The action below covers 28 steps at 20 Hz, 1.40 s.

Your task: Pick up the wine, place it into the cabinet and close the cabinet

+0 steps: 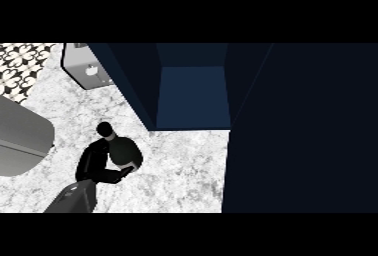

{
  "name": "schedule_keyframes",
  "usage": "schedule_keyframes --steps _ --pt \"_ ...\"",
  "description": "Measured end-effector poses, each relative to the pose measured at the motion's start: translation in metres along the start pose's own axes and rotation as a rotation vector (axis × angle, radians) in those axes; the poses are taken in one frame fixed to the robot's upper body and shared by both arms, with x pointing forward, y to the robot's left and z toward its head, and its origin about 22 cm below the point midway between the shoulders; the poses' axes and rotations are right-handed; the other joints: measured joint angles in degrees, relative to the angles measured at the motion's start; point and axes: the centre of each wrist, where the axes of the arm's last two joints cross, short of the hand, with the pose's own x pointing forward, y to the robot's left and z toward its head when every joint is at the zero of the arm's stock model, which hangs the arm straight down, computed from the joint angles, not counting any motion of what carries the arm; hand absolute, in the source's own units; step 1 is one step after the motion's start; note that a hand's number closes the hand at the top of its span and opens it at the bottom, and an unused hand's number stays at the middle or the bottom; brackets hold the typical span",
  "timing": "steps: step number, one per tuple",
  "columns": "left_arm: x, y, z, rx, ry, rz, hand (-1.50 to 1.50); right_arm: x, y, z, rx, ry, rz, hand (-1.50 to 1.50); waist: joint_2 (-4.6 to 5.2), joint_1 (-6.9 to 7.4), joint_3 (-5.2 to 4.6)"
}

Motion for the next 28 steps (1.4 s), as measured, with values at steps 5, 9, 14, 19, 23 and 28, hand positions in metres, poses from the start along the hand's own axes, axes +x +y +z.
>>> schedule_keyframes --steps 5,9,14,19,23,28 --pt "-0.01 0.005 0.022 -0.016 -0.052 -0.019 1.5 -0.002 -0.004 0.002 -0.025 0.015 0.007 -1.5 -0.72 0.84 0.45" --pt "-0.013 0.009 0.037 -0.036 -0.081 -0.032 1.5 0.003 -0.004 0.001 -0.034 0.015 0.005 -1.5 -1.02 1.2 0.66" --pt "-0.013 0.01 0.052 -0.058 -0.103 -0.015 1.5 -0.002 -0.004 0.002 -0.037 0.026 0.012 -1.5 -1.03 1.49 0.64" --pt "-0.012 0.002 0.066 -0.086 -0.107 0.046 1.5 -0.003 -0.004 0.006 -0.04 0.031 0.005 -1.5 -0.86 1.76 0.42" --pt "-0.002 -0.013 0.074 -0.117 -0.131 0.084 1.5 -0.005 -0.004 0.006 -0.045 0.03 -0.003 -1.5 -0.74 1.84 0.29" --pt "0.034 -0.031 0.074 -0.164 -0.159 0.131 1.5 -0.011 -0.004 0.005 -0.038 0.031 -0.004 -1.5 -0.65 1.8 0.22"
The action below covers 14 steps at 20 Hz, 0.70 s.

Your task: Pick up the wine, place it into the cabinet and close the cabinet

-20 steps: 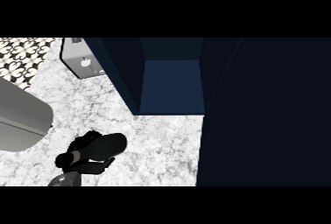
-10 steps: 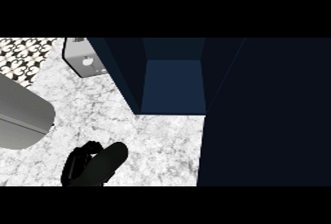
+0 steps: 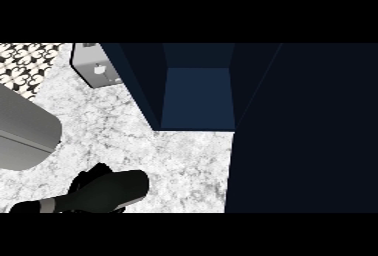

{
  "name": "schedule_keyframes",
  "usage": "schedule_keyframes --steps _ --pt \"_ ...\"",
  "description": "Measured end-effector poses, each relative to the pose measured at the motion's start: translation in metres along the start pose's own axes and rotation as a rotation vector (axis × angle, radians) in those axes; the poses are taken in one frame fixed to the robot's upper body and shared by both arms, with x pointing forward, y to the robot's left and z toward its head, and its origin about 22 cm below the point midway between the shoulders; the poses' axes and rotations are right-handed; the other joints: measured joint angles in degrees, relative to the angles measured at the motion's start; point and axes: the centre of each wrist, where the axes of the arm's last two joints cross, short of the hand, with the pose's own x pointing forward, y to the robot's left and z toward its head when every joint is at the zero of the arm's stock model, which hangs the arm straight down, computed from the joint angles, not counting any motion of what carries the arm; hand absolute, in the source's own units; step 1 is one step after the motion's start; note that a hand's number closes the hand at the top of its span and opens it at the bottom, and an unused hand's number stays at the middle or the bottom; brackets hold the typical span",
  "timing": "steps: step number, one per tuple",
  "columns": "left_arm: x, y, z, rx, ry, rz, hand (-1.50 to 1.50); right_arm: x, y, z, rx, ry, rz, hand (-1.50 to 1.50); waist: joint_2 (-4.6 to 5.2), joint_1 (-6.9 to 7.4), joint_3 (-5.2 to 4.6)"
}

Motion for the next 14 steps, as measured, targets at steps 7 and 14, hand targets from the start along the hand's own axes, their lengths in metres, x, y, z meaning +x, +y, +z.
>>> schedule_keyframes --steps 7,14 --pt "0.047 -0.052 -0.015 -0.032 -0.039 0.03 1.5 0.003 -0.006 0.004 0.003 0.001 -0.011 -1.5 0.11 -0.34 -0.06" --pt "0.08 -0.095 -0.054 -0.027 -0.078 0.028 1.5 -0.002 -0.001 -0.004 0.002 -0.005 -0.011 -1.5 0.21 -0.6 -0.09"
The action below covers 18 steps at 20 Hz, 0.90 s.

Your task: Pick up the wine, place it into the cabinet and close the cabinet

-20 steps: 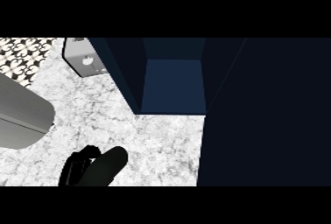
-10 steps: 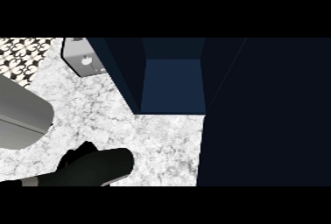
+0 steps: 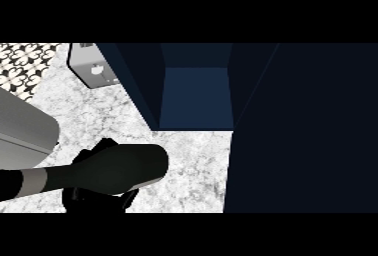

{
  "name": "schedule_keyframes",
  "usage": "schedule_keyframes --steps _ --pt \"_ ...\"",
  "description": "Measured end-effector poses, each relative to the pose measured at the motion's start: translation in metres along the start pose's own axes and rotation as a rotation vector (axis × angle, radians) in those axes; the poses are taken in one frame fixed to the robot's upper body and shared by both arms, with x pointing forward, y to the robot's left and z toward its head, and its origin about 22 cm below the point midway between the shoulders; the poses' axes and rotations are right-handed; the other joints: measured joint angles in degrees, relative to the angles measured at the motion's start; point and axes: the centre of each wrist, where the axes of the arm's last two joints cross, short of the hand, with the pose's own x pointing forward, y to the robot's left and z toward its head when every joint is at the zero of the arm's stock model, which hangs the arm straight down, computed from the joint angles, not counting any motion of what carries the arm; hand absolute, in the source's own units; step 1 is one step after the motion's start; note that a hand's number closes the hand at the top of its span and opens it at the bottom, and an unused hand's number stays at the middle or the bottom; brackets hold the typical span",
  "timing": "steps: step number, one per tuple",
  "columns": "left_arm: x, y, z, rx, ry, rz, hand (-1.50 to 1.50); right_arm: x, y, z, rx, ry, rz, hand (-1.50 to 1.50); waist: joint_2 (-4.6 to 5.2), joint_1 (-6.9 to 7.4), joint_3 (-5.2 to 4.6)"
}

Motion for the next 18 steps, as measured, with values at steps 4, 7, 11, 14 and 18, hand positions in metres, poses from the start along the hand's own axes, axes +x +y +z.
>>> schedule_keyframes --steps 4,7,11,14,18 --pt "0.004 -0.022 -0.025 -0.01 0.006 0.002 1.5 -0.006 0.001 0.001 0.004 0.006 -0.001 -1.5 0.03 -0.17 -0.02" --pt "0.008 -0.033 -0.046 -0.012 0.003 -0.012 1.5 -0.002 0.0 0.002 0.006 0.006 -0.003 -1.5 0.05 -0.26 -0.02" --pt "0.006 -0.054 -0.07 -0.004 -0.021 -0.049 1.5 0.003 -0.001 -0.003 0.006 0.001 -0.003 -1.5 0.06 -0.31 -0.02" --pt "0.0 -0.061 -0.08 -0.007 -0.021 -0.087 1.5 -0.001 -0.004 0.0 0.004 0.011 0.002 -1.5 0.06 -0.38 -0.03" --pt "-0.012 -0.074 -0.099 -0.012 -0.021 -0.147 1.5 -0.004 -0.002 0.0 0.011 0.006 0.009 -1.5 0.09 -0.51 -0.03"
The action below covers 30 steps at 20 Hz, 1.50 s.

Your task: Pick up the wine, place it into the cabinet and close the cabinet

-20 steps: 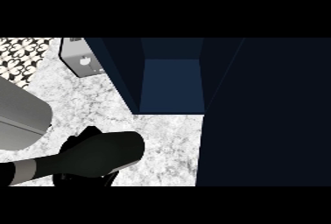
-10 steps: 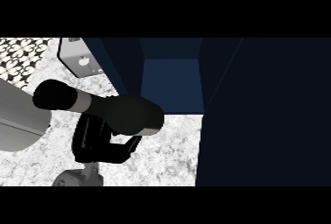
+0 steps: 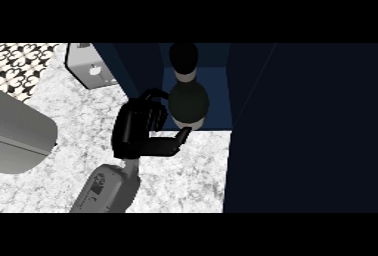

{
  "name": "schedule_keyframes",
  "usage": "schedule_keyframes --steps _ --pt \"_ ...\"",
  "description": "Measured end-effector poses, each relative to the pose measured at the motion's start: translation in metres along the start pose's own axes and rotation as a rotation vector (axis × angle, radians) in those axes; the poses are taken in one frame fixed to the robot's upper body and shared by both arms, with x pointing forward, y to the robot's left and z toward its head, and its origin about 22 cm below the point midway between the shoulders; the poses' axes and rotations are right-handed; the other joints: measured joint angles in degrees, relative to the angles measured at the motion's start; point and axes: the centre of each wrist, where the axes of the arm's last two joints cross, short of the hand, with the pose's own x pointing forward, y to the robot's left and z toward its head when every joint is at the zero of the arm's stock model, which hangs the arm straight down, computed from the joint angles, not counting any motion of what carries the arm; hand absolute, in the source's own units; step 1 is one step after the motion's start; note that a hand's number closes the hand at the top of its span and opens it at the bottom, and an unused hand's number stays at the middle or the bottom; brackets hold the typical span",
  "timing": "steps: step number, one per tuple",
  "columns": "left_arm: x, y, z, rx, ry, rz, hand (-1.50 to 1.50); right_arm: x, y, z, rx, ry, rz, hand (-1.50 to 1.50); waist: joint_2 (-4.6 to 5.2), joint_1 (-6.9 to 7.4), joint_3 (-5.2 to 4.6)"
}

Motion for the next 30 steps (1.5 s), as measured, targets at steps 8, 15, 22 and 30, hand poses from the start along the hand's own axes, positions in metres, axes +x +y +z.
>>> schedule_keyframes --steps 8,15,22,30 --pt "-0.026 -0.021 -0.015 0.005 0.043 -0.071 1.5 -0.002 -0.006 -0.003 -0.003 -0.007 -0.003 -1.5 0.02 -0.03 -0.01" --pt "-0.054 -0.023 -0.016 0.044 0.076 -0.078 1.5 -0.008 -0.013 -0.003 0.001 -0.006 0.001 -1.5 0.04 -0.12 -0.01" --pt "-0.081 -0.015 -0.013 0.077 0.107 -0.095 1.5 -0.001 -0.011 -0.003 0.0 -0.008 0.0 -1.5 0.08 -0.26 -0.02" --pt "-0.101 0.002 -0.01 0.117 0.128 -0.051 1.5 -0.002 -0.008 -0.002 0.001 -0.004 -0.007 -1.5 0.12 -0.38 -0.02"
